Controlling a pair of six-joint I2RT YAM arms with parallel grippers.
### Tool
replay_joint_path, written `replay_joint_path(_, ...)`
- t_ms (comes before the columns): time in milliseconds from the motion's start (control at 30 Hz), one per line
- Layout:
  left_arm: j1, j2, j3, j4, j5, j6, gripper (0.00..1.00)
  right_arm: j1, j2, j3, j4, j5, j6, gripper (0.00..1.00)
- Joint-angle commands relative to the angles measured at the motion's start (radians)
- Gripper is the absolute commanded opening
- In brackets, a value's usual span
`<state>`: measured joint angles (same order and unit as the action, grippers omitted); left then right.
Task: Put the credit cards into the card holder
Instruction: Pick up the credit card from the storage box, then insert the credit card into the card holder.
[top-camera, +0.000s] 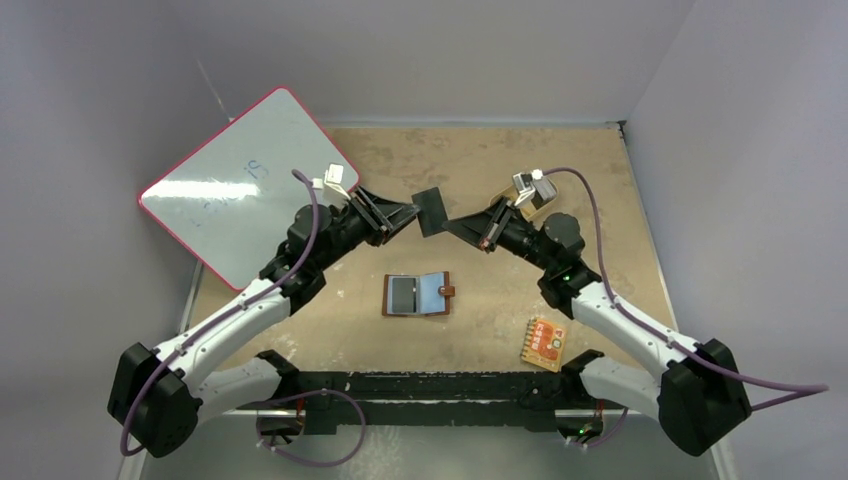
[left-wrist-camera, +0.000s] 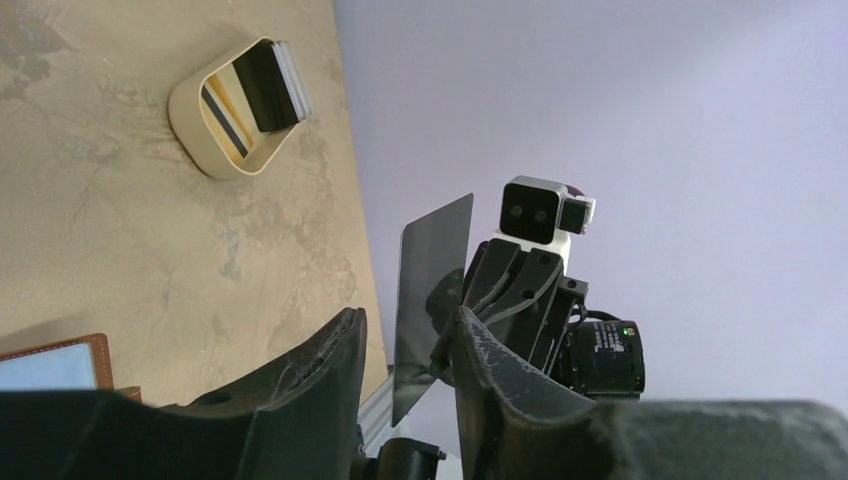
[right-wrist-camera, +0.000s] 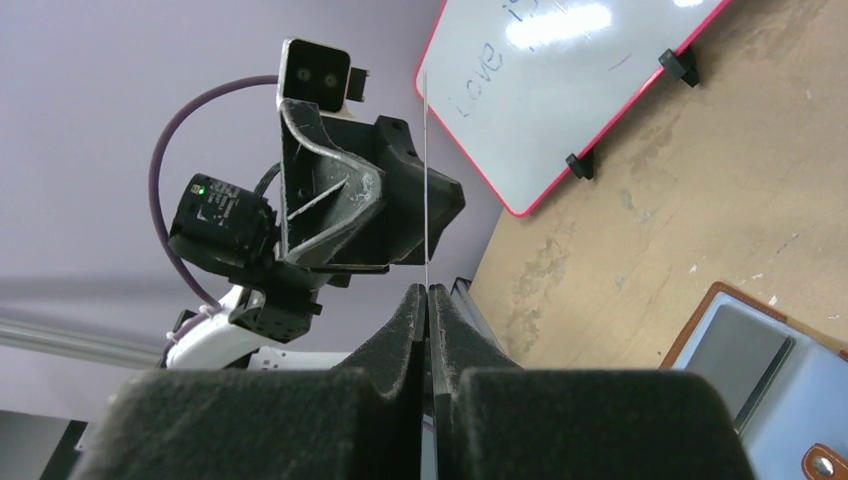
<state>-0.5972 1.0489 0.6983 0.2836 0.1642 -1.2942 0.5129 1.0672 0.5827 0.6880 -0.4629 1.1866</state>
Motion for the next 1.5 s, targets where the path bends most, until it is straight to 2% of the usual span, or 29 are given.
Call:
replay_joint_path(0,0.004,0.011,0.037,0.098,0.004,-0.013,0.32,0.012,0.014,0.001,0.078,-0.008,0.022,0.00)
replay_joint_path(167,0.004,0.023,0.038,0.101,0.011,-0.008,0.14,0.021,0.025,-0.005,0.098,-0.019,0.030,0.01)
replay_joint_path(233,0.004,0.022,0.038,0.097,0.012,-0.005,0.03,0.022,0.023,-0.006,0.084,-0.019,0.025,0.02)
replay_joint_path(300,0.005,0.016,0.037,0.078,0.006,0.001,0.00,0.023,0.014,-0.009,0.059,-0.012,0.010,0.05)
replay_joint_path(400,0.005,-0.003,0.038,0.017,-0.022,0.028,0.00,0.023,-0.010,-0.010,-0.014,0.016,-0.033,0.19)
replay_joint_path(500,0.007,-0.002,0.043,-0.082,-0.034,0.088,0.00,0.023,-0.041,-0.002,-0.124,0.055,-0.102,0.40)
replay_joint_path(600,0.014,0.004,0.027,-0.166,-0.047,0.133,0.00,0.023,-0.047,0.016,-0.236,0.092,-0.181,0.48)
replay_joint_path(733,0.021,0.022,-0.009,-0.230,-0.031,0.177,0.00,0.023,-0.012,0.040,-0.352,0.104,-0.268,0.49)
replay_joint_path(867,0.025,0.049,-0.056,-0.256,-0.002,0.210,0.00,0.034,0.033,0.044,-0.390,0.098,-0.307,0.49)
replay_joint_path(1033,0.028,0.113,-0.092,-0.290,0.014,0.255,0.00,0.087,0.121,0.069,-0.443,0.169,-0.369,0.50)
replay_joint_path(1300,0.033,0.173,-0.141,-0.223,0.055,0.286,0.00,0.197,0.346,0.201,-0.522,0.240,-0.477,0.49)
replay_joint_path(1467,0.033,0.216,-0.168,-0.190,0.073,0.284,0.00,0.203,0.391,0.239,-0.584,0.325,-0.516,0.44)
